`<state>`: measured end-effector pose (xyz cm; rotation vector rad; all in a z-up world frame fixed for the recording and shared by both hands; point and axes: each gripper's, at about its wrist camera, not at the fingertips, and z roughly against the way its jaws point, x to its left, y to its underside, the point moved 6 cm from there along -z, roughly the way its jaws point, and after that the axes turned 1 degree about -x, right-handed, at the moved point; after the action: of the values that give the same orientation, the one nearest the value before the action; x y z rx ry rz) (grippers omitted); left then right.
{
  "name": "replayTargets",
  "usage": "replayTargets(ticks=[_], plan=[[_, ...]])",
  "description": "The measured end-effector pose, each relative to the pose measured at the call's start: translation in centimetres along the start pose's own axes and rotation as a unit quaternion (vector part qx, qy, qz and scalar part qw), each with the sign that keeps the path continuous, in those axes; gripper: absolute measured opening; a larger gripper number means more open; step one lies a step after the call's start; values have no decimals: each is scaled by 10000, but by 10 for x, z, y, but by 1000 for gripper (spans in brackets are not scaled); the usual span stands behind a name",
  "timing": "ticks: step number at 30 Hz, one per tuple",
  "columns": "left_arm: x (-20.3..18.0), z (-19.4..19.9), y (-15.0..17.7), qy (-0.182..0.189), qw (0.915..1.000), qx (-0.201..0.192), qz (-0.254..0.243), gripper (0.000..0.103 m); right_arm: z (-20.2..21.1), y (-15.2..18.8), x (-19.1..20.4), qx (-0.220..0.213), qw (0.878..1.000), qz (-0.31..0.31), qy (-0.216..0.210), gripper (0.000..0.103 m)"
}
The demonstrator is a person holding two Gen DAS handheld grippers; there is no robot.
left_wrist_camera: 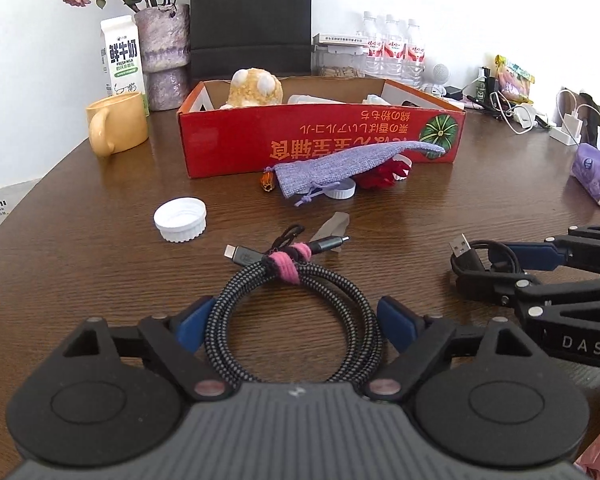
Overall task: Organize objects
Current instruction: 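Grasp the braided cable with the left gripper and lift it, then lower both cables into the box and open both grippers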
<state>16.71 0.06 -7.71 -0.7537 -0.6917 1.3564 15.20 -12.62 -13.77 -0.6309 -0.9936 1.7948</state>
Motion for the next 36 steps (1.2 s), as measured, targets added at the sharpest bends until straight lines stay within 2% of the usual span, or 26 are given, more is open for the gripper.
replayTargets(ticks=[3, 7, 8, 9, 10, 14, 16, 18, 20, 22, 23, 27, 32, 35, 36], plan=[[-3, 7, -5, -14, 9998, -176, 52, 88, 6, -6, -2, -152, 9999, -31, -13, 38], [-6, 20, -27, -84, 9984, -564, 2, 88, 12, -18, -6, -374, 9993, -80, 23, 38], [-6, 23, -35, -136, 9976, -681, 1, 76, 13, -23, -8, -436, 9990, -95, 36, 38], [-5, 25, -43, -222, 9967, -785, 11, 45, 13, -27, -9, -498, 9987, -108, 53, 38], [-4, 26, -51, -248, 9961, -844, 65, 41, 13, -33, -11, -567, 9983, -123, 73, 38], [-1, 21, -82, -264, 9940, -1019, 292, 42, 9, -55, -18, -833, 9962, -221, 92, 38], [-1, 15, -85, -239, 9947, -939, 336, 51, 5, -59, -21, -850, 9959, -263, 136, 38], [0, 13, -81, -160, 9954, -880, 356, 82, 4, -55, -25, -802, 9962, -306, 126, 38], [-2, 11, -68, -94, 9974, -693, 197, 94, 3, -47, -29, -701, 9969, -329, 138, 38], [-7, 9, -53, 58, 9991, -416, 45, 100, 4, -37, -32, -607, 9974, -352, 145, 38], [-11, 8, -46, 163, 9996, -248, 1, 103, 5, -31, -34, -566, 9976, -380, 153, 38], [-26, 5, -23, 522, 9982, 249, -188, 103, 12, -16, -38, -460, 9978, -451, 185, 38], [-41, -7, -18, 462, 9974, 455, -305, 103, 19, -8, -38, -446, 9977, -478, 160, 38], [-45, -22, -15, 288, 9962, 745, -356, 103, 20, -7, -37, -439, 9978, -477, 127, 38], [-45, -24, -14, 307, 9967, 697, -292, 103, 20, -7, -36, -439, 9978, -480, 118, 38]])
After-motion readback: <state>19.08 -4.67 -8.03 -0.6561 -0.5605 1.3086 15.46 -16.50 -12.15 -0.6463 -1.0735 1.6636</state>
